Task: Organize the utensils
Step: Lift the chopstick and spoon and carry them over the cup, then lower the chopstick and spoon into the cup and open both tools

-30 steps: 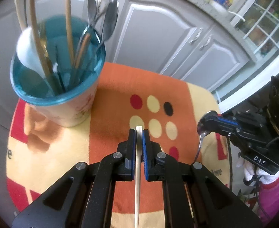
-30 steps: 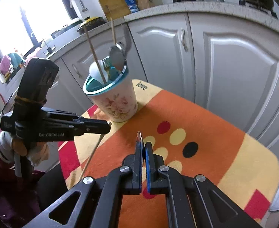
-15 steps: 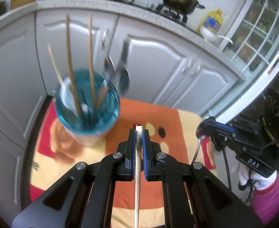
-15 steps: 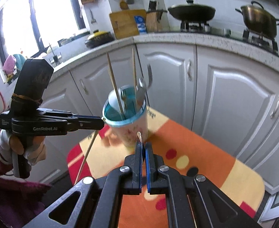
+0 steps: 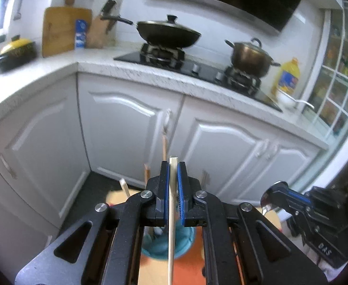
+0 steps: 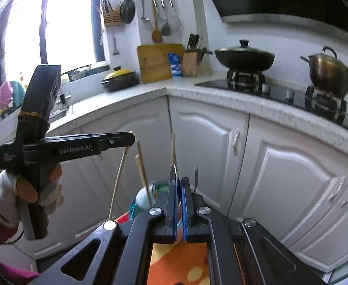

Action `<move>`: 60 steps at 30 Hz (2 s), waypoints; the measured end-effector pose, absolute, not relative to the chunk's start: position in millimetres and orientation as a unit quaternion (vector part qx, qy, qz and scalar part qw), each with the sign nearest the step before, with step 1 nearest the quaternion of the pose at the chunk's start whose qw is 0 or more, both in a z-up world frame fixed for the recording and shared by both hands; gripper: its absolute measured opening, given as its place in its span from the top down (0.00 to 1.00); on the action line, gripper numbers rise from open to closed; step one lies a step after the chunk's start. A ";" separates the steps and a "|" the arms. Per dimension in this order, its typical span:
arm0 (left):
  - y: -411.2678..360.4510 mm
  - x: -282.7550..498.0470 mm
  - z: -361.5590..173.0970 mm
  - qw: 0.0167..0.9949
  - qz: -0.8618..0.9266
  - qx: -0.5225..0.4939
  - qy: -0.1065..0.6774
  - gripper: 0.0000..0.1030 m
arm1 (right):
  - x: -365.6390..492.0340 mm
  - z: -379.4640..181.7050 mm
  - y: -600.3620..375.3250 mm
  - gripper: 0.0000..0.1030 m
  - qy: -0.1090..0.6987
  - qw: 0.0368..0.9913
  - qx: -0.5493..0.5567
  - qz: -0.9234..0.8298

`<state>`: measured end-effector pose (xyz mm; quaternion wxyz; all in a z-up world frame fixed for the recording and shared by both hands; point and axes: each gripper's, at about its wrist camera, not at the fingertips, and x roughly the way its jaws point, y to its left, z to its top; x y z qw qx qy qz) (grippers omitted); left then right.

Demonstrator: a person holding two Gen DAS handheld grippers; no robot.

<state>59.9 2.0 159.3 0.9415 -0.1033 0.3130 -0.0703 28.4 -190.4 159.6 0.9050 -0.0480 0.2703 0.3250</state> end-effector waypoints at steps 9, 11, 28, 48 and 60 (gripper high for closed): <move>11.1 93.9 153.7 0.958 -0.027 -0.092 0.270 0.95 | 61.1 161.1 -156.2 0.98 0.251 0.917 -0.066 0.303; 12.5 96.7 149.8 0.961 -0.020 -0.091 0.262 0.95 | 66.9 157.5 -149.4 0.98 0.249 0.918 -0.070 0.301; 9.7 84.2 111.9 0.970 -0.002 -0.063 0.234 0.95 | 59.2 110.7 -124.1 0.97 0.264 0.907 -0.114 0.307; -1.9 48.9 116.3 0.957 -0.054 -0.075 0.274 0.95 | 58.5 74.3 -142.6 0.91 0.361 0.872 -0.030 0.330; -5.9 46.1 123.4 0.948 -0.069 -0.091 0.297 0.72 | 44.5 90.9 -170.1 0.72 0.350 0.878 0.010 0.327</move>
